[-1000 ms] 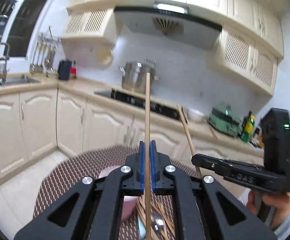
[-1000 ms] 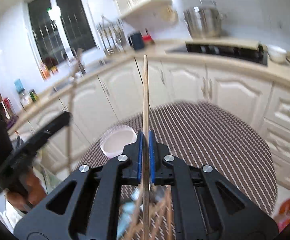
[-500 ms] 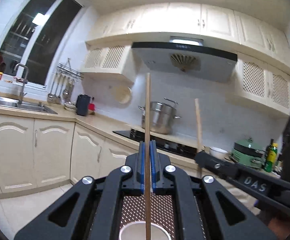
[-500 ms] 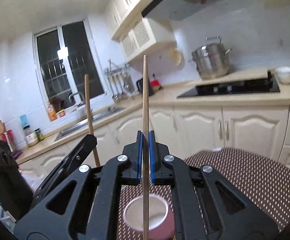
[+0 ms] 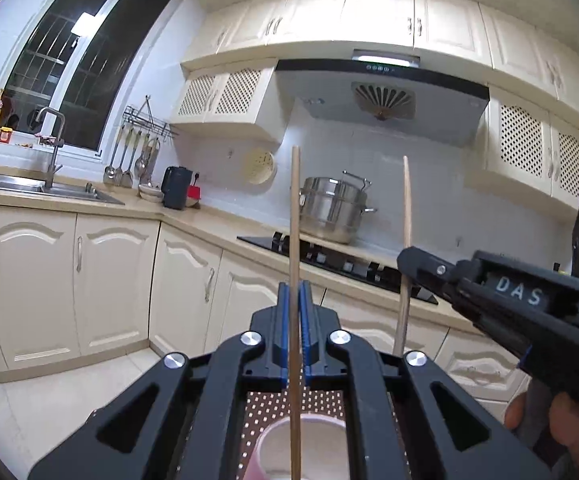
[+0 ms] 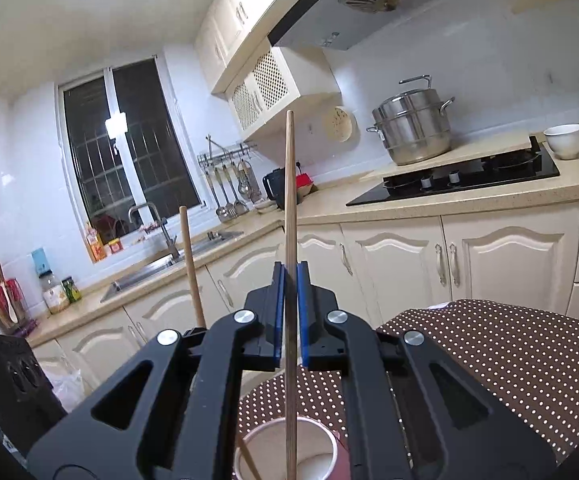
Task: Organize utensils
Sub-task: 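Lift both chopsticks over the pink cup and open both grippers to drop them in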
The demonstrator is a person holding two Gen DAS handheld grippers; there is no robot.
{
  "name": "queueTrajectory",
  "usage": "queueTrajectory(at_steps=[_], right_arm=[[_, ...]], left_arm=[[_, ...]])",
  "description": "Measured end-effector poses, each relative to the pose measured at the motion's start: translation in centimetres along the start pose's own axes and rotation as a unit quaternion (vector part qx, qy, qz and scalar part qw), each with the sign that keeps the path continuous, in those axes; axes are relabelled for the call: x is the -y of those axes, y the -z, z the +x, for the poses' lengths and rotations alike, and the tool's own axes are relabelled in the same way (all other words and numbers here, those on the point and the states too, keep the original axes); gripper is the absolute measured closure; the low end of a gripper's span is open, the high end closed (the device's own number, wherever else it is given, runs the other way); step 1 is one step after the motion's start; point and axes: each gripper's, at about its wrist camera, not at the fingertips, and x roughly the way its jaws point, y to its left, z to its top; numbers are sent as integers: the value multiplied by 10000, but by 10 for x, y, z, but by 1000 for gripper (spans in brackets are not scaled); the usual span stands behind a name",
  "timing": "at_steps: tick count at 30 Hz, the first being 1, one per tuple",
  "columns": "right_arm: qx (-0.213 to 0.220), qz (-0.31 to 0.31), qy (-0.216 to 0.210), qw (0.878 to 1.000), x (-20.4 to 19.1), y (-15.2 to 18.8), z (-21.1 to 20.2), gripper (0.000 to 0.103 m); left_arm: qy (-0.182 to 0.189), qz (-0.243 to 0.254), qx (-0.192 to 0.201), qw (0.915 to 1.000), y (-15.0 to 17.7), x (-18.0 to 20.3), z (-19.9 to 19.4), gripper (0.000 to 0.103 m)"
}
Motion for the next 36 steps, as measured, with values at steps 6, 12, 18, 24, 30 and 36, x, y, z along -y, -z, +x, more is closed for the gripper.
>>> queueTrajectory(at_steps=[6,12,18,24,30,36], right_arm=[[-41,-191,32,9998,-5,4,-11,96],[-130,-254,43,9996,-8,9,-27,96],[-281,-296,127,9991,-10,20,-38,96],[-519,-273,242,9980,-10,32,-42,96],[-724,-253,353,9964,-14,42,-44,96],[-963,-217,454,9941,-16,46,-45,95]], left_arm=[[12,15,-182,9998,7,-6,-14,98],[38,81,-341,9994,9,-8,-32,98],[23,26,-627,9980,6,-10,-45,77],[-28,13,-793,9968,2,-10,-60,45],[-167,160,-1190,9926,1,-7,-66,41],[-217,157,-1603,9867,4,-8,-68,38]])
